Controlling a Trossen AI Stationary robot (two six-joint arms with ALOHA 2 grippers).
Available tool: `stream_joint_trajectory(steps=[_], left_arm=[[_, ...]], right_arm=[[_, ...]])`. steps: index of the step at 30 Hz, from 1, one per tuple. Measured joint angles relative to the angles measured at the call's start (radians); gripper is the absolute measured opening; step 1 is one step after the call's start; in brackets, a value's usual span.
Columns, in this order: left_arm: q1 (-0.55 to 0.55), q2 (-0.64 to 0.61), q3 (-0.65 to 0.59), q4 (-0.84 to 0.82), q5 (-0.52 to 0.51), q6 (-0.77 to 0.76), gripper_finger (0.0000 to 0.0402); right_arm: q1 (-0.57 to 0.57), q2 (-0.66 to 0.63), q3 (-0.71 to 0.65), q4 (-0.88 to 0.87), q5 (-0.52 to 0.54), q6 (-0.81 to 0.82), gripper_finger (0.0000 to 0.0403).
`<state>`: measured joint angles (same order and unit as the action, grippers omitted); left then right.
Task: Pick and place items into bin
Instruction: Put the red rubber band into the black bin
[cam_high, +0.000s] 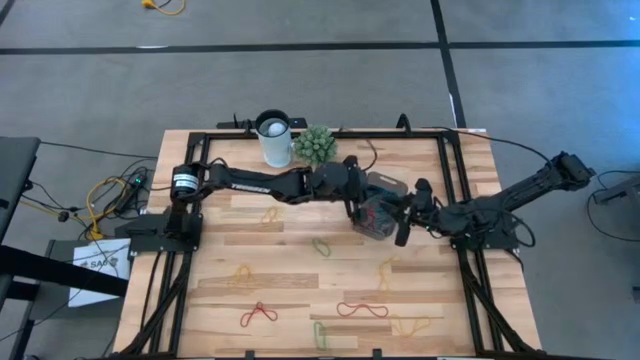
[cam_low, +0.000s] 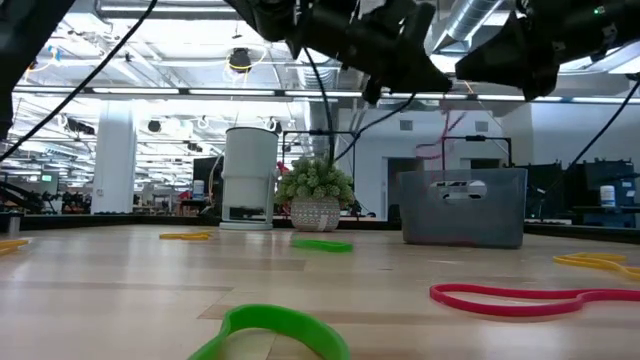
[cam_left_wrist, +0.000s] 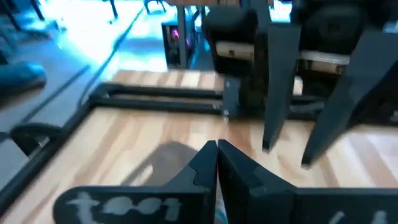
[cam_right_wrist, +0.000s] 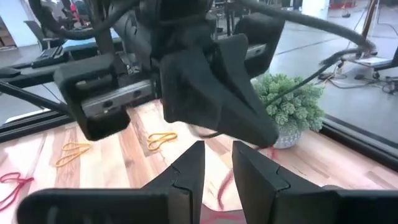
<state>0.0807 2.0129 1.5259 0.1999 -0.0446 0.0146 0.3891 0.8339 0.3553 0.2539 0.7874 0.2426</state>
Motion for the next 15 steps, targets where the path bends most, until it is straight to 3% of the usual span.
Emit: stream_joint_trajectory(steps=[8,15], left_arm=[[-0.02,0.044,-0.001,-0.182,-0.007,-0.01,0.0],[-0.029,0.136,0.0,-0.225,0.038,-0.022,0.0]], right_arm=[[0.0,-0.02,0.0,-0.009,0.0,-0.015,0.0077],[-0.001,-0.02,0.0,-0.015,0.0,-0.015,0.0077]])
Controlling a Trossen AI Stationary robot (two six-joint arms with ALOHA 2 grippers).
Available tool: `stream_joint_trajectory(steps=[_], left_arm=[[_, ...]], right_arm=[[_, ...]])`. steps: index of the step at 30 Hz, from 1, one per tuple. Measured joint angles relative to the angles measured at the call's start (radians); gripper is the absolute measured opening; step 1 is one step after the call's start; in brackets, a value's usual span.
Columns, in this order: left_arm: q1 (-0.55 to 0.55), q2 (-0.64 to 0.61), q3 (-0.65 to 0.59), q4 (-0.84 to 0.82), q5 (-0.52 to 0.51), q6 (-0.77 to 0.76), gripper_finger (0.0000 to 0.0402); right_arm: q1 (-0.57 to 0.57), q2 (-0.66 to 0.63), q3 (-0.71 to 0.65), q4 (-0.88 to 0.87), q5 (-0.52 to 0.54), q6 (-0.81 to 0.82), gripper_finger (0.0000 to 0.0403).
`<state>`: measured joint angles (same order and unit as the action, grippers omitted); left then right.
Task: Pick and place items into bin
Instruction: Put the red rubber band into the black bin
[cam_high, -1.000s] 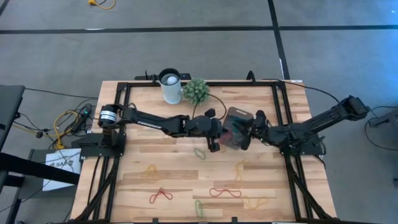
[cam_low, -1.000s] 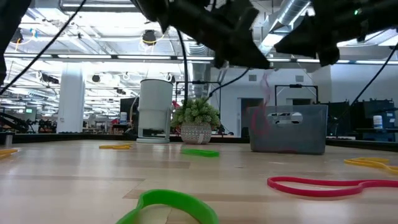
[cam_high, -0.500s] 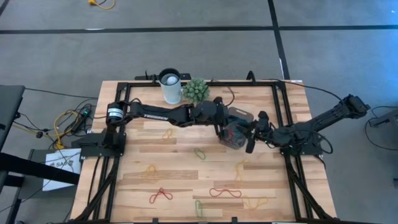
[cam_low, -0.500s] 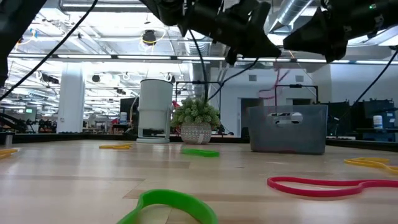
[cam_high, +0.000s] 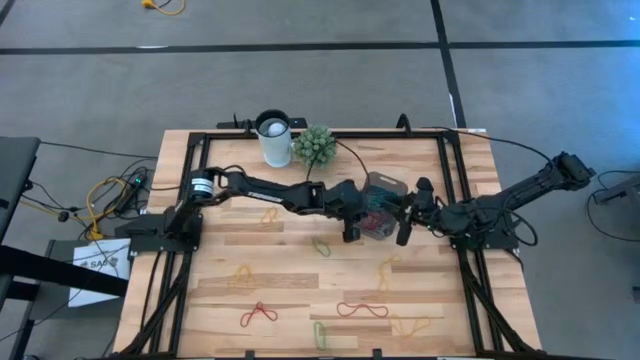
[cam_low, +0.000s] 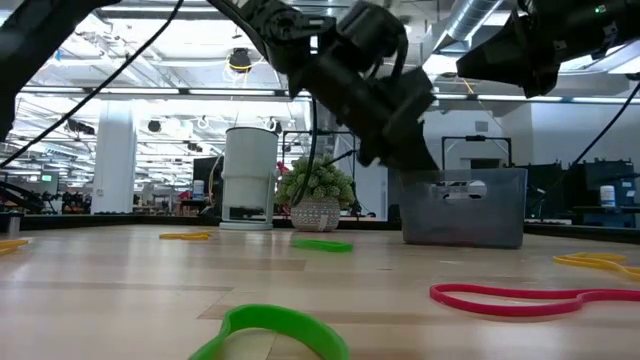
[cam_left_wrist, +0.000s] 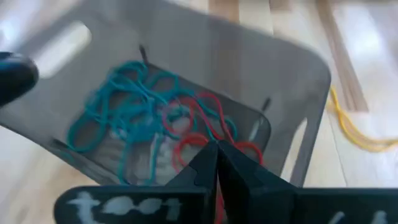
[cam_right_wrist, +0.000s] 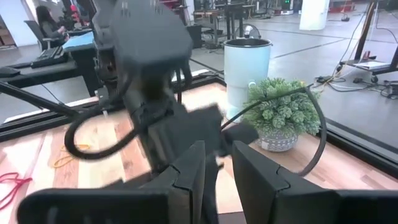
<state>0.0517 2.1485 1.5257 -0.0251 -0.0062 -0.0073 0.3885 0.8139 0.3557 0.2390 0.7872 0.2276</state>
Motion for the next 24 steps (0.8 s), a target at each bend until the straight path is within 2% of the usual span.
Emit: stream_joint_trajectory(steps=[7,15,19,24], left_arm=[[-0.001,-0.037,0.005,-0.029,-0.006,0.001,0.0],[-0.028,-0.197,0.088,-0.139,-0.008,0.066,0.0],[-0.066,-0.31,0.13,-0.318,-0.02,0.096,0.0],[-0.145,-0.437,0.133,-0.625,-0.123,0.053,0.0]], right_arm=[[0.0,0.0,0.0,-0.001,0.0,0.0,0.0077],[0.0,0.0,0.0,-0.018,0.0,-0.001,0.0077],[0.0,0.0,0.0,-0.026,0.0,0.0,0.0077],[0.003,0.001,0.0,-0.039,-0.008,0.01,0.0077]])
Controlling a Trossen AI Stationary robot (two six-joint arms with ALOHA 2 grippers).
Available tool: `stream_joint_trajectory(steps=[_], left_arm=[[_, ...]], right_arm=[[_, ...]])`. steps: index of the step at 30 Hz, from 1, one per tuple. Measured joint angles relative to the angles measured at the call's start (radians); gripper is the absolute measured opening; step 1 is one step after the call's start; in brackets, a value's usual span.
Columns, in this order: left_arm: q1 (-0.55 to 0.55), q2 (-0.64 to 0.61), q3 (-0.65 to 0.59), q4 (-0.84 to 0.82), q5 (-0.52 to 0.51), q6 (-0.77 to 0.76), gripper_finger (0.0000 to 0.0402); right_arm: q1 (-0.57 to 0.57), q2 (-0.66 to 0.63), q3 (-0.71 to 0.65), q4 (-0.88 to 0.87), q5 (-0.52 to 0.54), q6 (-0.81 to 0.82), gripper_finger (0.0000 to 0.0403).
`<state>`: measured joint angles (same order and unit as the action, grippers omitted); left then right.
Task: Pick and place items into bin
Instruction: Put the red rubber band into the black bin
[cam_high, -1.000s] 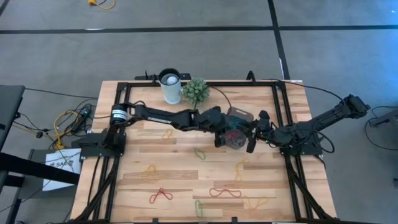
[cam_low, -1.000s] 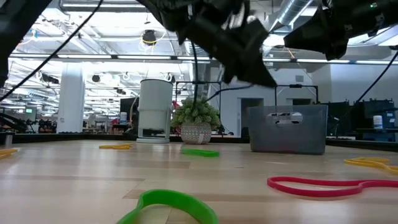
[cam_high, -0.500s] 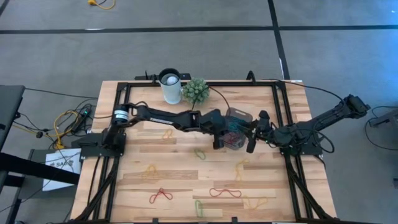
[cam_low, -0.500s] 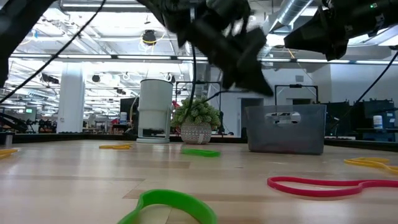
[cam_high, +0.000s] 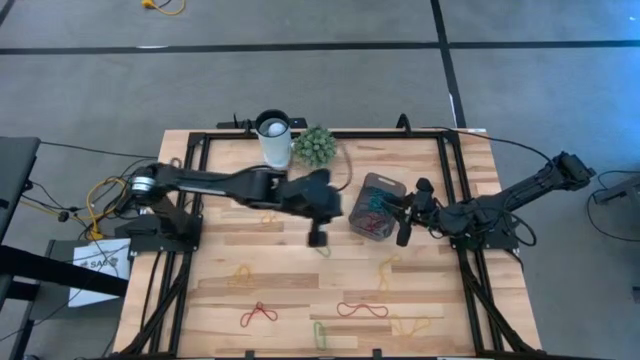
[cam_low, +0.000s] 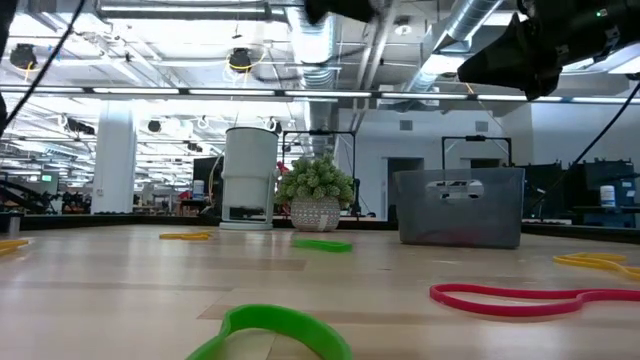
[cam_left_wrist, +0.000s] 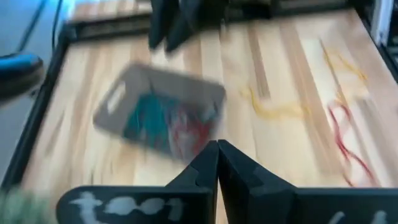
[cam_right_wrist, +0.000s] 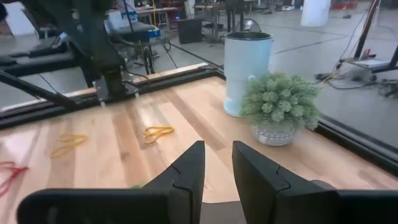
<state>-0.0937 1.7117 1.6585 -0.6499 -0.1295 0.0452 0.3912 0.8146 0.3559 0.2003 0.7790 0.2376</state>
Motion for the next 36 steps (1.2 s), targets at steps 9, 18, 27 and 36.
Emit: stream_joint_trajectory(steps=[9,18,27,36], left_arm=[[-0.279,-0.191,-0.03,-0.385,-0.304,-0.345,0.0],[-0.658,-0.151,-0.031,-0.676,-0.461,-0.952,0.0],[-0.857,0.024,-0.032,-0.712,-0.391,-1.124,0.0004],[-0.846,0.142,-0.032,-0.706,-0.285,-1.213,0.0062]], right_arm=[[0.001,0.009,0.0,-0.002,-0.187,0.051,0.0077],[0.001,0.01,0.0,-0.001,-0.188,0.052,0.0077],[0.001,0.01,0.0,-0.006,-0.188,0.063,0.0077],[0.001,0.01,0.0,-0.006,-0.183,0.094,0.0077]])
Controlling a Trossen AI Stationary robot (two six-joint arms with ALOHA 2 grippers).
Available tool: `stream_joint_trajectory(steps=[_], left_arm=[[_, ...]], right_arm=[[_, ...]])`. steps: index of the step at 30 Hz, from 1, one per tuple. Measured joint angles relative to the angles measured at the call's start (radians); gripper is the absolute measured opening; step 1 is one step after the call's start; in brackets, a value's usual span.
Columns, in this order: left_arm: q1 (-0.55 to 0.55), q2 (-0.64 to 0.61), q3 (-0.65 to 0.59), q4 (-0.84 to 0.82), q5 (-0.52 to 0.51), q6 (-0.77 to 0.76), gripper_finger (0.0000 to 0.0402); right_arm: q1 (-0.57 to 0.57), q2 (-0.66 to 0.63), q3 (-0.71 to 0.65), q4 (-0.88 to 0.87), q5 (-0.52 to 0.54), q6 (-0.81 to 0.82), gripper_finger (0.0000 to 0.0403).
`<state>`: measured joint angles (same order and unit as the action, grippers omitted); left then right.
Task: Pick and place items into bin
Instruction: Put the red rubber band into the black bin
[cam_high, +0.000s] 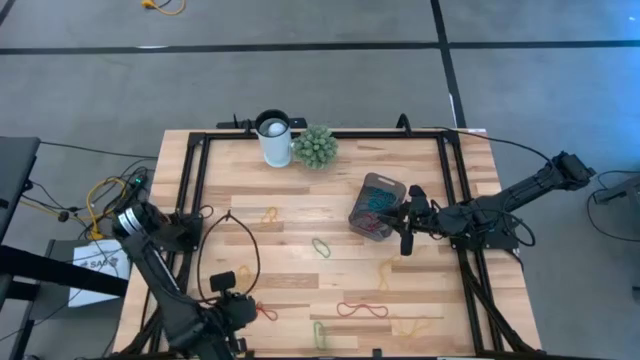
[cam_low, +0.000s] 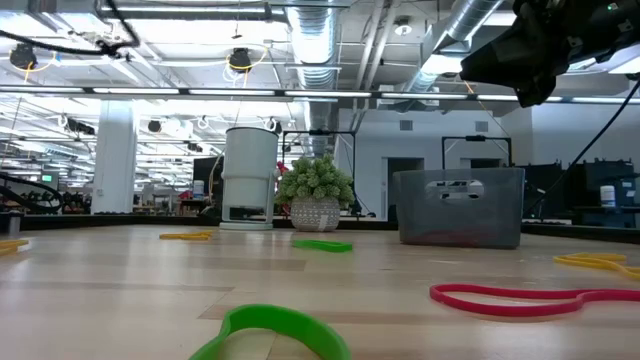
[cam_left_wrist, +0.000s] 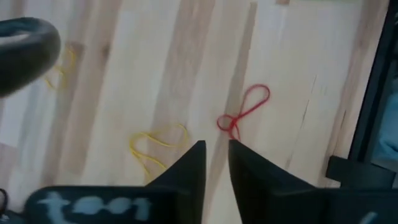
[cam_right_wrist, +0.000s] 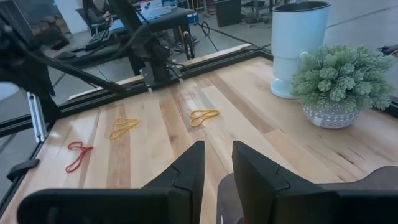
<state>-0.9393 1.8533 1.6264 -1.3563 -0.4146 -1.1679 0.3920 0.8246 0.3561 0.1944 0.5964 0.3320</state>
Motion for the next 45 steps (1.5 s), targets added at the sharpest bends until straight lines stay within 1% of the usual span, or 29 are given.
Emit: stream_joint_trajectory(steps=[2,7,13,16,19,23,28,31,35,37,40,42,45], left_arm=[[0.011,0.031,0.0,0.029,0.035,0.007,0.0078],[0.043,0.11,0.0,0.126,0.12,0.058,0.0109],[0.073,0.187,0.0,0.214,0.16,0.084,0.0129],[0.084,0.222,0.0,0.223,0.178,0.084,0.0134],[0.088,0.248,-0.002,0.196,0.174,0.072,0.0138],[0.083,0.247,-0.038,0.204,0.118,0.033,0.014],[0.063,0.247,-0.106,0.224,0.122,-0.054,0.014],[0.054,0.247,-0.146,0.25,0.147,-0.06,0.014],[0.052,0.222,-0.193,0.287,0.147,-0.087,0.014],[0.053,0.201,-0.221,0.319,0.148,-0.081,0.014],[0.053,0.17,-0.276,0.332,0.146,-0.075,0.014],[0.054,0.142,-0.329,0.385,0.141,-0.089,0.014],[0.054,0.1,-0.425,0.533,0.137,-0.091,0.014]], right_arm=[[-0.003,0.0,0.0,0.0,0.004,-0.01,0.0077],[-0.03,0.0,0.0,0.018,0.005,-0.091,0.0077],[-0.096,0.0,0.0,0.069,0.007,-0.173,0.0077],[-0.135,0.0,0.0,0.108,0.007,-0.206,0.0077],[-0.172,0.0,0.0,0.14,0.004,-0.21,0.0077],[-0.216,0.0,0.0,0.169,0.003,-0.212,0.0077],[-0.269,0.0,0.0,0.189,-0.01,-0.212,0.0077],[-0.3,0.0,0.0,0.189,-0.075,-0.212,0.0077],[-0.335,0.0,0.0,0.198,-0.18,-0.212,0.0077],[-0.347,0.0,0.0,0.211,-0.206,-0.21,0.0077],[-0.355,0.0,0.0,0.211,-0.21,-0.21,0.0077],[-0.355,0.0,0.0,0.21,-0.21,-0.209,0.0077],[-0.355,0.0,0.0,0.21,-0.21,-0.209,0.0077]])
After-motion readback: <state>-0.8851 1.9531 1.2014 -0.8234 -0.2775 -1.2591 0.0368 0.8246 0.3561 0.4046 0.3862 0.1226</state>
